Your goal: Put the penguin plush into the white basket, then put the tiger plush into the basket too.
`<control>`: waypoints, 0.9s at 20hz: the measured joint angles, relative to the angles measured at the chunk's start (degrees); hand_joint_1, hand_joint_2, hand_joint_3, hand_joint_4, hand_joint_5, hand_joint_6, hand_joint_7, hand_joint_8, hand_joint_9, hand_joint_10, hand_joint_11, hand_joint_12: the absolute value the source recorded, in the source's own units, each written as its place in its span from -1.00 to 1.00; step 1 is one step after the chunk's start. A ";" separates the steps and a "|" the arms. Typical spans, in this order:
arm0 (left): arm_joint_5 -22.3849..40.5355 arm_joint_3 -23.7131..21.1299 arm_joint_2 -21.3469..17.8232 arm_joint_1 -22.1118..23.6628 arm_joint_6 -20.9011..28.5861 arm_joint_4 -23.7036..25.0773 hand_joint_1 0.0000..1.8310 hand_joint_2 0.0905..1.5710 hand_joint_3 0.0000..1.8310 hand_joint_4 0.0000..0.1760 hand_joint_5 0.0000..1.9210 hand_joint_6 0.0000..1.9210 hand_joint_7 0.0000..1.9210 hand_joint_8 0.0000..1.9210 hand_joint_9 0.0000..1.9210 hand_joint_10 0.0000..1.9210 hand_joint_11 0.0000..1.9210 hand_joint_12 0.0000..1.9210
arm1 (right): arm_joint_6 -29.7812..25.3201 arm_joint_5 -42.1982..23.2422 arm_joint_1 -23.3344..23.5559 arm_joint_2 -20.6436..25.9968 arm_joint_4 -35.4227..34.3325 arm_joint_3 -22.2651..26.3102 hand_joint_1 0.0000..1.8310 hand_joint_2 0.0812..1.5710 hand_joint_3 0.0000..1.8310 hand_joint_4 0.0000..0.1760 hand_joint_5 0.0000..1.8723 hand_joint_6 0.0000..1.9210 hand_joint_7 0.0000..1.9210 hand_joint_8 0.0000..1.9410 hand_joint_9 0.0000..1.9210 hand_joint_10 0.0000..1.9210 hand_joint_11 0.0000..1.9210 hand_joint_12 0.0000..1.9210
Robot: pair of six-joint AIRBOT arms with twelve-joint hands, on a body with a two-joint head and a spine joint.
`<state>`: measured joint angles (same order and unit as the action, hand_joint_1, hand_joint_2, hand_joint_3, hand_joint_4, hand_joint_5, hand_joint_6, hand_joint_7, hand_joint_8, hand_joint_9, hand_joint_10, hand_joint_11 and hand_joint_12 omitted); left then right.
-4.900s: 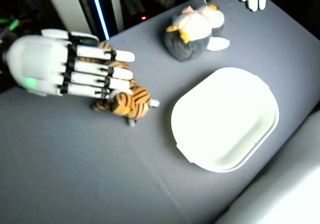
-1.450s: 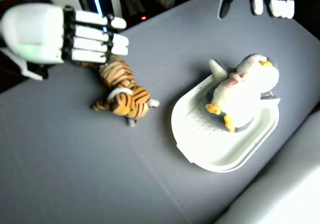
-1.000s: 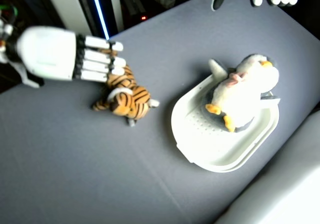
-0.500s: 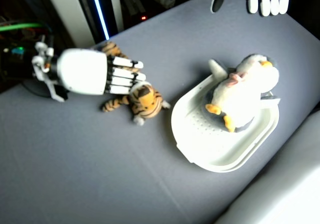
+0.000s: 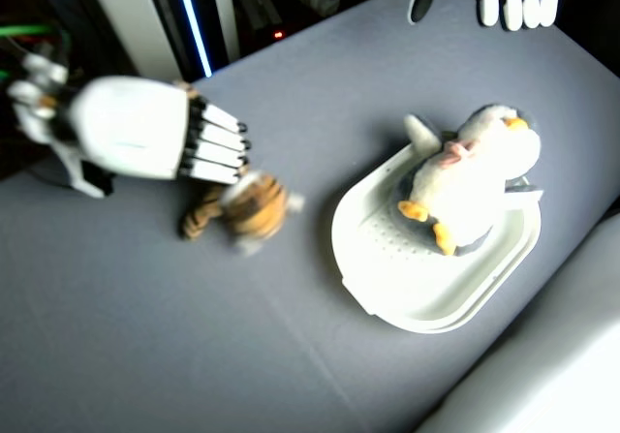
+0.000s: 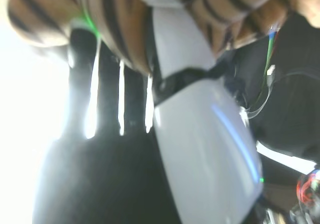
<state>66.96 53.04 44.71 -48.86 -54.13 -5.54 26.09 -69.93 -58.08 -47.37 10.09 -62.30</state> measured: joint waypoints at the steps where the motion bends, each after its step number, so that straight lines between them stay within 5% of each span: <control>1: -0.11 0.00 0.00 0.00 0.00 0.35 -0.12 0.11 -1.00 -0.38 -0.76 -1.00 -0.74 -1.00 -0.76 -1.00 -1.00 -0.34 | 1.70 -1.86 0.74 -0.15 -0.44 -0.07 0.36 0.42 -1.00 -1.00 0.18 -0.25 -0.19 0.39 -0.22 0.08 -0.38 0.43; 2: -0.11 0.00 0.00 0.00 0.00 0.11 -0.09 0.09 -1.00 -0.47 -0.76 -1.00 -0.73 -1.00 -0.76 -1.00 -1.00 -0.32 | 3.69 -2.82 2.27 -0.92 -1.36 -0.42 0.36 0.43 -1.00 -1.00 0.15 -0.30 -0.19 0.47 -0.22 0.16 -0.33 0.47; 4: -0.07 0.00 0.00 0.00 0.00 -0.50 0.03 0.09 -1.00 -0.24 -0.77 -1.00 -0.79 -1.00 -0.85 -1.00 -1.00 -0.53 | 5.07 -2.71 7.26 -3.26 -1.97 -2.78 0.35 0.48 -1.00 -1.00 0.00 -0.11 -0.16 0.51 -0.19 0.20 -0.24 0.49; 5: -0.09 0.00 0.00 0.00 0.00 -0.50 0.03 0.09 -1.00 -0.14 -0.78 -1.00 -0.80 -1.00 -0.86 -1.00 -1.00 -0.55 | 5.14 -2.01 9.81 -4.70 -2.16 -4.39 0.34 0.46 -1.00 -1.00 0.00 -0.08 -0.11 0.40 -0.13 0.01 -0.27 0.38; 6: -0.04 0.00 0.02 0.00 0.00 -0.37 0.05 0.09 -1.00 -0.12 -0.78 -1.00 -0.81 -1.00 -0.86 -1.00 -1.00 -0.53 | 5.27 -0.17 13.16 -6.78 -2.60 -6.78 0.47 0.38 -1.00 -1.00 0.08 -0.22 0.00 0.07 0.00 0.19 -0.21 0.16; 8: -0.04 0.00 0.04 -0.02 0.02 -0.31 0.04 0.09 -1.00 -0.21 -0.79 -1.00 -0.81 -1.00 -0.84 -0.99 -1.00 -0.44 | 5.35 5.79 18.56 -11.50 -3.23 -11.82 0.50 0.35 -1.00 -1.00 0.11 -0.25 0.07 -0.10 0.00 0.28 -0.23 0.24; 9: 0.02 0.00 0.07 -0.22 0.07 -0.28 0.04 0.08 -1.00 -0.19 -0.79 -1.00 -0.80 -1.00 -0.84 -1.00 -1.00 -0.50 | 5.53 9.44 20.52 -13.55 -3.50 -13.90 0.51 0.36 -1.00 -1.00 0.17 -0.40 0.02 0.07 -0.06 0.33 -0.29 0.25; 11: -0.09 0.00 0.11 -0.37 0.09 -0.37 0.00 0.10 -1.00 -0.23 -0.78 -1.00 -0.80 -1.00 -0.87 -1.00 -1.00 -0.68 | 5.49 16.39 24.02 -17.03 -1.75 -17.29 0.50 0.36 -1.00 -1.00 0.12 -0.23 0.07 0.00 -0.08 0.28 -0.35 0.16; 13: 0.02 0.07 0.28 -0.35 0.13 -0.50 -0.02 0.10 -1.00 -0.30 -0.79 -1.00 -0.80 -1.00 -0.86 -1.00 -1.00 -0.64 | 5.42 22.01 28.04 -20.02 0.33 -20.44 0.49 0.41 -1.00 -1.00 0.05 -0.03 0.00 0.11 -0.18 0.32 -0.51 0.12; 17: 0.20 0.39 1.03 -0.37 0.44 0.09 -0.06 0.10 -1.00 -0.34 -0.78 -1.00 -0.79 -1.00 -0.84 -1.00 -1.00 -0.57 | 5.35 30.38 34.38 -23.21 4.48 -24.96 0.50 0.39 -1.00 -1.00 0.17 -0.36 -0.07 0.23 -0.11 0.39 -0.45 0.42; 18: 0.39 0.72 1.29 -0.35 0.48 -0.04 -0.06 0.10 -1.00 -0.35 -0.77 -1.00 -0.77 -1.00 -0.82 -0.99 -1.00 -0.50 | 5.29 31.95 34.91 -23.58 5.88 -25.51 0.50 0.39 -1.00 -1.00 0.07 -0.17 -0.03 0.12 -0.06 0.31 -0.51 0.30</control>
<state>67.35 53.76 46.00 -49.21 -53.65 -5.58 31.38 -37.98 -23.18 -70.96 15.97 -87.81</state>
